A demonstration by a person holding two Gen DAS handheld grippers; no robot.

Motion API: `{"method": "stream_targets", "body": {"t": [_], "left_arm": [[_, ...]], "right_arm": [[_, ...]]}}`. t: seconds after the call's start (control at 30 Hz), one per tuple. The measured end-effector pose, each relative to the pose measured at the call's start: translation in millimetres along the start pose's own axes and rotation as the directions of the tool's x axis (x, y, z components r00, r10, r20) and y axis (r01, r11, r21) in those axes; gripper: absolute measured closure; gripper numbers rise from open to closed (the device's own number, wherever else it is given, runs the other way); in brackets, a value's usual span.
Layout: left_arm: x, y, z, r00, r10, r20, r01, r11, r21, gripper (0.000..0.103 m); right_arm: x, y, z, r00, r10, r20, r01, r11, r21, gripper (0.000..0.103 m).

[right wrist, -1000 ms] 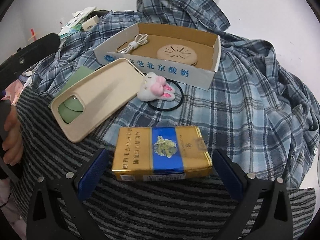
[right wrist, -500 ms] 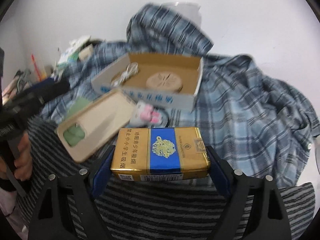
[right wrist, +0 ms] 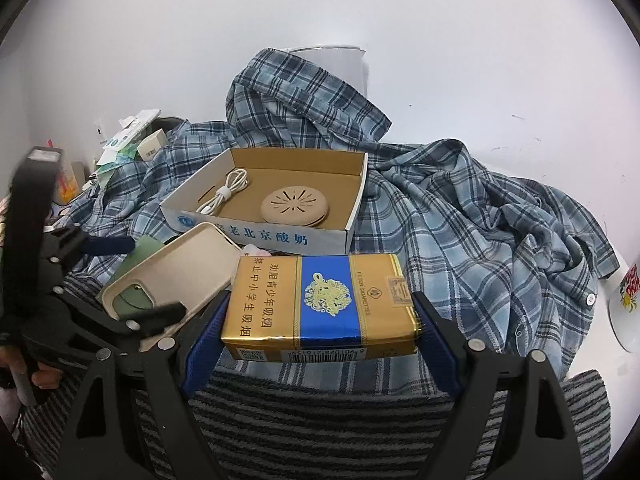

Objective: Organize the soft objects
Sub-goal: 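Grasp the cigarette pack with the right tool while the left tool grasps the beige phone case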

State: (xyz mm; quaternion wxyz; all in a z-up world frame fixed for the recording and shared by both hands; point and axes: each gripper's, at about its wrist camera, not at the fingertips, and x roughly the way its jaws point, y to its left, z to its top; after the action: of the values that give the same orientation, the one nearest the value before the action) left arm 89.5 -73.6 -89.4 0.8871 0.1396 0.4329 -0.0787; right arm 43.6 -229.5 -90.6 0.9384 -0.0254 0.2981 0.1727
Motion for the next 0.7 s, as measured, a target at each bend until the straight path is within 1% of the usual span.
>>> {"method": "stream_targets", "body": {"t": [0.07,0.2,0.27,0.37,0.4,0.43,0.47,0.5,0.67,0.7], "left_arm": [[6.2,-5.0,-0.5,0.999,0.031,-0.028,-0.03,0.999,0.02,0.0],[9.1,-8.9,-1.4,0.997,0.068,-0.039,-0.066,0.997,0.037,0.0],[9.0,-8.8,-1.6,0.997,0.074,-0.035,-0.073,0.997,0.04,0.002],[8.0,-8.1,-1.7,0.998,0.063,-0.026,-0.062,0.997,0.04,0.011],[7.3,-8.1,-2.4,0.998,0.062,-0.023,-0.061,0.997,0.042,0.017],[5.9,-9.3,-2.7,0.998,0.068,-0.017,-0.067,0.997,0.044,0.021],[5.1,-9.4,-3.2,0.997,0.077,-0.013,-0.076,0.996,0.046,0.027],[4.9,-9.3,-3.0,0.997,0.081,-0.011,-0.08,0.996,0.045,0.028],[5.5,-8.9,-2.4,0.997,0.077,-0.01,-0.077,0.996,0.044,0.027],[5.7,-9.6,-2.5,0.997,0.082,-0.011,-0.082,0.995,0.048,0.022]], "right_arm": [[-0.2,-1.3,-0.2,1.0,0.006,0.0,-0.006,1.0,0.004,0.018],[-0.2,-1.7,-0.2,1.0,0.014,0.0,-0.014,1.0,0.006,0.018],[-1.3,-1.1,-0.4,1.0,0.016,0.003,-0.016,1.0,0.005,0.018],[-1.6,0.1,-0.8,1.0,0.015,0.003,-0.015,1.0,-0.002,0.018],[-2.0,0.6,-1.0,1.0,0.014,0.003,-0.014,1.0,-0.002,0.018],[-1.9,1.0,-1.0,1.0,0.013,0.002,-0.013,1.0,-0.002,0.018],[-2.0,1.0,-0.9,1.0,0.012,0.002,-0.012,1.0,-0.002,0.018],[-1.7,1.2,-0.9,1.0,0.011,0.001,-0.011,1.0,-0.002,0.018],[1.8,1.4,-0.8,1.0,0.012,-0.013,-0.012,1.0,-0.005,0.018],[2.1,2.1,-0.8,1.0,0.01,-0.014,-0.011,1.0,-0.007,0.018]]}}
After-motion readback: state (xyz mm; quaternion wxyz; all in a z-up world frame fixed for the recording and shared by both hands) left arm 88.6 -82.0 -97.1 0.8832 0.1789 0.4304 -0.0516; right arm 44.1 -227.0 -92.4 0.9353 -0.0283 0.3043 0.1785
